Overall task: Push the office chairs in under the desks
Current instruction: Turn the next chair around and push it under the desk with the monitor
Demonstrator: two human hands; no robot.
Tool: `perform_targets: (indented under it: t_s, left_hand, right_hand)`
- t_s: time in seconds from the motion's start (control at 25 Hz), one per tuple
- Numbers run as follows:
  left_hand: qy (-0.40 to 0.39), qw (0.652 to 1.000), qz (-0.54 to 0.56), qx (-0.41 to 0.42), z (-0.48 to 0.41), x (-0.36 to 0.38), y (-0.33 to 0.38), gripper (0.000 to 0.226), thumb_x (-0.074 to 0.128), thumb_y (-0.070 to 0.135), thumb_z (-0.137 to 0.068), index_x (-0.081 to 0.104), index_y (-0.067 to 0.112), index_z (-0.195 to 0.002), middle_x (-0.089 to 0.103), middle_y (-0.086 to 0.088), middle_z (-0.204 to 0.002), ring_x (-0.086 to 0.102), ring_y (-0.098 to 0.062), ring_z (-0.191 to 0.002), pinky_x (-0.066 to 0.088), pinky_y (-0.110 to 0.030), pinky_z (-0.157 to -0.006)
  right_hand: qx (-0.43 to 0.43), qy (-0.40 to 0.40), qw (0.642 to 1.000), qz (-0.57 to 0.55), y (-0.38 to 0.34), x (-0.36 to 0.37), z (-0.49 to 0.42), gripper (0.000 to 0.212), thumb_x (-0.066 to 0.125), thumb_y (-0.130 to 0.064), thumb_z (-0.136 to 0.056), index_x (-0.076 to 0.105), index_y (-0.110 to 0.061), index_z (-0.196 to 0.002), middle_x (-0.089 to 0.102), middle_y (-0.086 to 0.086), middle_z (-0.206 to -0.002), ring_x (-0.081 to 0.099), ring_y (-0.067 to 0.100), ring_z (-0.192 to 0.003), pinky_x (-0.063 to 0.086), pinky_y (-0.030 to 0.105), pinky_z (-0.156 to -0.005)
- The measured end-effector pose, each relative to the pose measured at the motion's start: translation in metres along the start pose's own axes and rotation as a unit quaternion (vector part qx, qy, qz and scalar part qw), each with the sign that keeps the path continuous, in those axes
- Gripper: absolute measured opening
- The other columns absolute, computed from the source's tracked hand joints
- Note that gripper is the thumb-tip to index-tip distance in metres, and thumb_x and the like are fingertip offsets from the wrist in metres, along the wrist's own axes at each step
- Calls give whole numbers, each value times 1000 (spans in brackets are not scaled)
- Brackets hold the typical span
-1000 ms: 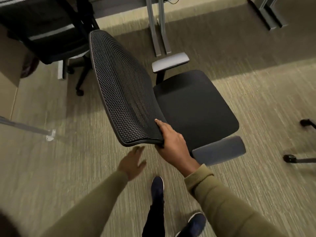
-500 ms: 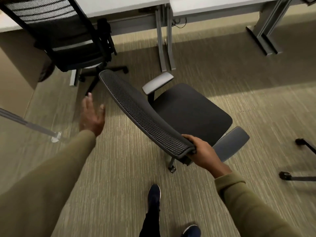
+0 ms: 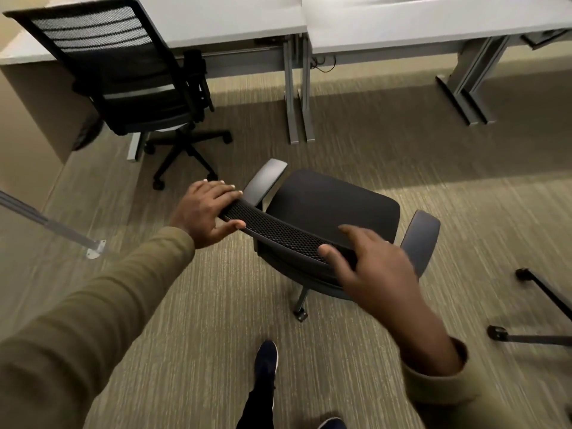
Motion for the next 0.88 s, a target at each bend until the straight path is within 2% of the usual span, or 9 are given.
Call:
perform_targets:
  t_s: [0.08,0.12,0.32,0.44,0.6,0.88]
  left_hand:
    - [2,1000,-8,-1,5,0,17,97,17,82,-88,64,7,-129,65,-17,-127,58,-36,-120,37,-52,-106]
    - [-1,1000,-7,-6,5,0,27,97,18,83,-87,66,7,-126,67,-15,-122,60,-35,-115,38,-51,-104]
    - [-16,999,-23,-17,-18,-6,73,97,13,86,-85,72,11,-101,71,-7,-93,66,-28,-85,45,-44,-86]
    - [-27,998,-39,-30,-33,-7,88,101,9,88,-82,72,11,-97,69,-6,-88,65,-27,-80,46,-42,-82]
    - [8,999,-34,-37,-46,-4,90,95,15,85,-85,71,9,-91,68,-7,-82,64,-28,-74,48,-41,-78]
    - [30,998,-41,-38,-108,4,55,96,15,82,-87,72,4,-94,70,-12,-84,66,-32,-74,51,-45,-78]
  right_hand:
    - [6,-43,996,77,1,21,6,82,21,-82,-89,45,-27,-147,52,-2,-147,48,20,-135,32,49,-116]
    - [3,-30,994,105,8,25,6,84,21,-84,-89,46,-27,-146,54,-3,-145,48,20,-134,31,48,-115]
    - [-32,53,989,138,70,7,-9,93,25,-96,-77,64,-26,-122,71,-3,-111,65,22,-102,45,43,-94]
    - [-43,63,985,155,100,-12,-20,96,25,-100,-73,67,-23,-112,71,-1,-98,66,24,-91,47,42,-86]
    - [-66,91,982,151,108,-15,-36,90,28,-99,-74,67,-21,-96,68,-1,-83,62,23,-77,47,39,-77]
    - [-60,101,984,137,111,-12,-105,86,29,-98,-74,63,-20,-86,65,0,-79,61,24,-74,45,39,-73]
Point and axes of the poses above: each hand's wrist, its own z-axis away from the middle knuckle, its own x-axis out of the palm, y = z × x, the point moved 3 cm from there along -z, towards the middle knuckle
